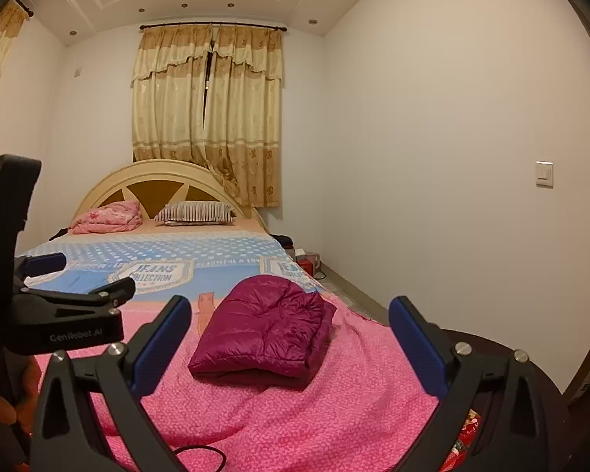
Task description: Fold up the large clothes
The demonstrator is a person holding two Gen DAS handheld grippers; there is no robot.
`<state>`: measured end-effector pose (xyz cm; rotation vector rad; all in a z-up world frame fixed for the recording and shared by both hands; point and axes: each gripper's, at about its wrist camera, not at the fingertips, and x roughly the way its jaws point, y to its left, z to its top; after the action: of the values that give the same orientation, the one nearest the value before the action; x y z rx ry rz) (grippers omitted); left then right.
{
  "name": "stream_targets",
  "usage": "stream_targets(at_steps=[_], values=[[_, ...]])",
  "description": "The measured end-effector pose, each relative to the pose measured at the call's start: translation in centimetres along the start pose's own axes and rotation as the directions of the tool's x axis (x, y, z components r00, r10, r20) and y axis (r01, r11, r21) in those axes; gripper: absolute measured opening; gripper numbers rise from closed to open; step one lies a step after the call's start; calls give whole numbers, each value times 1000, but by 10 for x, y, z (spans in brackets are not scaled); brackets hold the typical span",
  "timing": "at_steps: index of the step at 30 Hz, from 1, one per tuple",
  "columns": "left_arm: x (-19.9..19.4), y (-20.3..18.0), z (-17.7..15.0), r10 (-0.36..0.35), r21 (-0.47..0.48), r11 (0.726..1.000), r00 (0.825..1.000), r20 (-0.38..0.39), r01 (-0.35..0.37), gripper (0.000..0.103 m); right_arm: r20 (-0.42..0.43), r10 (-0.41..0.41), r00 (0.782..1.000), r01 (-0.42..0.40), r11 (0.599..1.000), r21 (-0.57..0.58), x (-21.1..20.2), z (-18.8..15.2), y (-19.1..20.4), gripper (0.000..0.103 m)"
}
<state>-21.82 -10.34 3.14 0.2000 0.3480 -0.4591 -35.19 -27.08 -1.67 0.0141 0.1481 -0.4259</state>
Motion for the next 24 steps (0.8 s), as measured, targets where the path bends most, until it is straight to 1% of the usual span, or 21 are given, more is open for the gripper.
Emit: stream_targets(at_steps=[24], values=[[2,-1,-2,-6,-4,1000,1000,-7,6,102,-3,6,1000,-6,1000,26,-9,5,5,102]])
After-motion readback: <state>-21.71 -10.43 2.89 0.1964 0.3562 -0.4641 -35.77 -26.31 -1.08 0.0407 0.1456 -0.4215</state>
